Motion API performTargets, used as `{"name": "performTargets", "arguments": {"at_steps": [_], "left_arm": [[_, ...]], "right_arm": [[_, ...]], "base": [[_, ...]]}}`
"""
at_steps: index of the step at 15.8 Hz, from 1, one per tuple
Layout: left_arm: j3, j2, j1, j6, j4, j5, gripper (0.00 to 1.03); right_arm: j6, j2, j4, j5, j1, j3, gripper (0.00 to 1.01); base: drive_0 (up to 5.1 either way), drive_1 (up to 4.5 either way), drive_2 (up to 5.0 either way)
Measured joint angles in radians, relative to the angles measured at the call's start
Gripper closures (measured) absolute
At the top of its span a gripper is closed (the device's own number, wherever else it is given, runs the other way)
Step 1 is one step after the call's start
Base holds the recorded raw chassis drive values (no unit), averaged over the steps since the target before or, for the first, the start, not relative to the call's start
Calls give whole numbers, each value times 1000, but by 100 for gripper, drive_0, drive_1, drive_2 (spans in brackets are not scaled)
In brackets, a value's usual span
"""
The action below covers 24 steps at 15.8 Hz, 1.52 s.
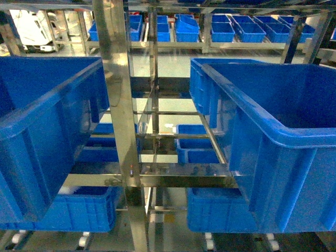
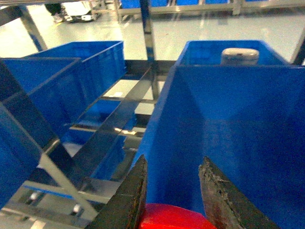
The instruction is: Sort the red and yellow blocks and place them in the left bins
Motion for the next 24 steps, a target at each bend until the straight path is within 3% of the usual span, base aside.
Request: {"name": "performTargets", "arguments": {"at_steps": [3, 5, 7, 8, 10, 14, 18, 24], "left_arm": [[0, 0, 0, 0, 0, 0, 76], [0, 0, 0, 0, 0, 0, 76], [0, 0, 0, 0, 0, 0, 76], [0, 0, 1, 0, 0, -1, 76], [0, 0, 2, 0, 0, 0, 76], [0, 0, 2, 0, 0, 0, 76], [0, 0, 3, 0, 0, -1, 76], [0, 0, 3, 0, 0, -2, 76]], "right_arm": [[52, 0, -45, -53, 31, 26, 74], [27, 27, -69, -48, 14, 55, 74], [-21, 104, -164, -43, -79, 103, 74], [-47, 139, -182, -39, -143, 108, 74], [-98, 164, -185, -13, -225, 118, 74], [-151, 225, -196, -5, -211, 160, 74], [-178, 331, -192, 5, -200, 218, 74], [-208, 519, -277, -52, -214, 408, 74]], "base": [[0, 0, 0], [0, 0, 0], [0, 0, 0], [0, 0, 0], [0, 0, 0], [0, 0, 0], [0, 0, 0], [0, 0, 0]]}}
